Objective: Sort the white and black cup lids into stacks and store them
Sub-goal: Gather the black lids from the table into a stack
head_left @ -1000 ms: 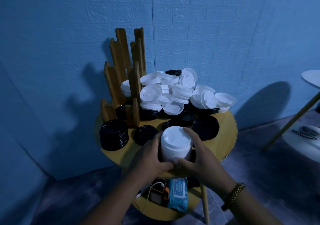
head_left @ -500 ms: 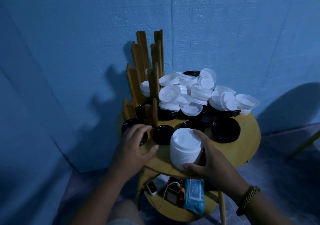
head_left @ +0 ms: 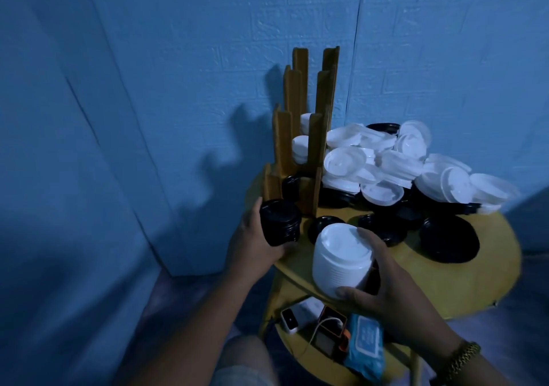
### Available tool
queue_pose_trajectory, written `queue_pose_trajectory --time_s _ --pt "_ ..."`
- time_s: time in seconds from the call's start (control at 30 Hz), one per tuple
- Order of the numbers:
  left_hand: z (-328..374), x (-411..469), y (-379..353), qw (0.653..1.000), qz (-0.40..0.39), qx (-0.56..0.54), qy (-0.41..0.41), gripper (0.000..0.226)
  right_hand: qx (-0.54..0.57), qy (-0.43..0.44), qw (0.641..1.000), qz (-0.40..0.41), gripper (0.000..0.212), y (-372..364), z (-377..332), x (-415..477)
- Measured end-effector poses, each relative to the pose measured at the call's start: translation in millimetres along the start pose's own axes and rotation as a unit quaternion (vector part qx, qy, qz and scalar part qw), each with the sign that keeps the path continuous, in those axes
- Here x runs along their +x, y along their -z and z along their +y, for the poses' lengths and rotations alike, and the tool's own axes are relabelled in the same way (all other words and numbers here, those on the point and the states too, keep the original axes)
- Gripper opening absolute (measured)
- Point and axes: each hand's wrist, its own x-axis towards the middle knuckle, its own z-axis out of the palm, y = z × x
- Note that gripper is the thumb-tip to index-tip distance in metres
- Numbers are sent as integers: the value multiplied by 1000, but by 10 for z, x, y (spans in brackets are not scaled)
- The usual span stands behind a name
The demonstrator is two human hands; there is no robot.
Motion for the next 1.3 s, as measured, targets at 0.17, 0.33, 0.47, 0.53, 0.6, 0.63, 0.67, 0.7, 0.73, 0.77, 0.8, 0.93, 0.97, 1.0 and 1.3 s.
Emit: queue_pose_trajectory --time_s 0.17,0.33,0.47,0.53,0.6,0.63,0.67,0.7,0.73,0.77,0.8,0.93,0.97,1.0,1.3 --pt "3 12 -46 999 21 33 15 135 5 -7 1000 -2 97 1 -20 1" --pt "-8 -10 -4 999 24 40 13 131 2 -2 1000 -6 97 -30 -50 42" --pt "-84 -78 111 1000 10 -14 6 127 1 6 1000 -26 99 -103 -142 124" --pt "-114 -108 206 999 7 -52 3 126 -1 13 1000 -27 99 -172 -190 177" --pt "-139 -131 314 998 15 -66 3 124 -9 15 1000 -19 100 -248 -231 245" --pt "-151 -142 371 997 23 -68 4 123 -10 14 1000 -16 100 -288 -258 281" --pt "-166 -153 430 997 30 -69 5 122 -14 14 1000 -15 100 -329 -284 319" --pt "-180 -163 490 997 37 -68 5 121 -21 18 1000 -12 100 -367 -309 361" --pt "-193 -175 549 997 43 -66 6 120 -30 24 999 -8 100 -412 -334 405" --pt "-208 -190 607 997 50 -64 6 118 -39 30 999 -5 100 -454 -362 452" --pt "-224 -200 660 996 57 -63 5 117 -47 35 998 -1 100 -494 -396 500" --pt "-264 -251 797 995 71 -64 2 106 -123 42 991 37 98 -644 -490 684" --pt "-272 -264 813 995 75 -63 0 105 -150 48 986 49 99 -675 -499 731" --pt "-281 -278 823 995 78 -61 0 105 -170 51 983 54 100 -702 -505 773" --pt "-108 -561 817 995 60 -68 -34 105 -153 143 974 84 98 -499 -543 610"
